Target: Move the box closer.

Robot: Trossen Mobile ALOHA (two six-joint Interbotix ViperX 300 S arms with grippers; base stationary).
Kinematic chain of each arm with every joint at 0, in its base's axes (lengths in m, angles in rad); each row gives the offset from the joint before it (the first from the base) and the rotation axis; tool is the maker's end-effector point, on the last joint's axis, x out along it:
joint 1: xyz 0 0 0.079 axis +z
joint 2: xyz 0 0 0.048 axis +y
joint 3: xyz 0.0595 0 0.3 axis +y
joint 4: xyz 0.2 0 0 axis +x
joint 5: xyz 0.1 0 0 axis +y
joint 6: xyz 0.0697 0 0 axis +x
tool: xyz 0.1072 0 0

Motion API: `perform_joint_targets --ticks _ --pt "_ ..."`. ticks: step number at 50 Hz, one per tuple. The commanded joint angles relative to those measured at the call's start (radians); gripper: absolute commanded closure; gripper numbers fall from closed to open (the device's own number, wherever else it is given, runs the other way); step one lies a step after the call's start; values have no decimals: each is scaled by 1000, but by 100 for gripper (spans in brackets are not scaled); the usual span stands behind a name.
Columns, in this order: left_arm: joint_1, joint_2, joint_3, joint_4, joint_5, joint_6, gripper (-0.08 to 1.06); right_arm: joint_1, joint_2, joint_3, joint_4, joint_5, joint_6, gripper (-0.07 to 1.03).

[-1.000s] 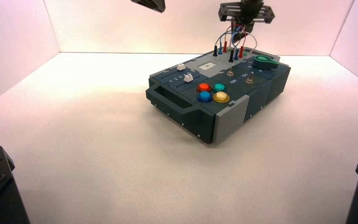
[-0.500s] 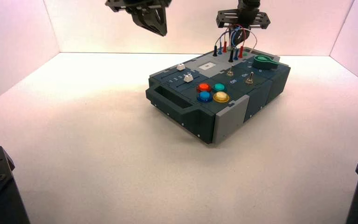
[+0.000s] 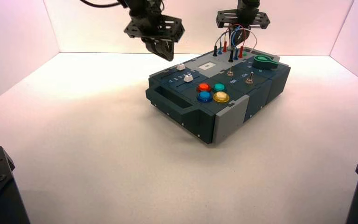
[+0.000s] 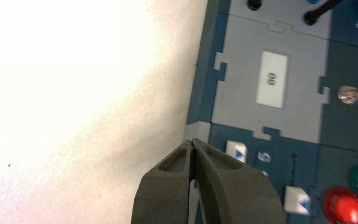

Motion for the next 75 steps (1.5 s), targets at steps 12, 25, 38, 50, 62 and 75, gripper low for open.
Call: perform_joint_targets --ticks 12,25,38,50,62,75 --pt "28 46 -83 3 2 25 101 3 -43 -21 -2 12 -5 99" --pt "14 67 -81 2 37 26 101 6 -48 14 0 28 -5 99" --pt "-12 63 -80 3 44 31 101 6 -83 92 -2 26 -5 99" --pt "-23 57 -80 2 49 46 101 5 -120 137 -2 28 -8 99" --pt "-29 51 -72 2 63 61 101 6 -160 201 -2 28 -9 99" --pt "-29 35 -55 2 63 78 101 6 -173 279 -2 34 -12 99"
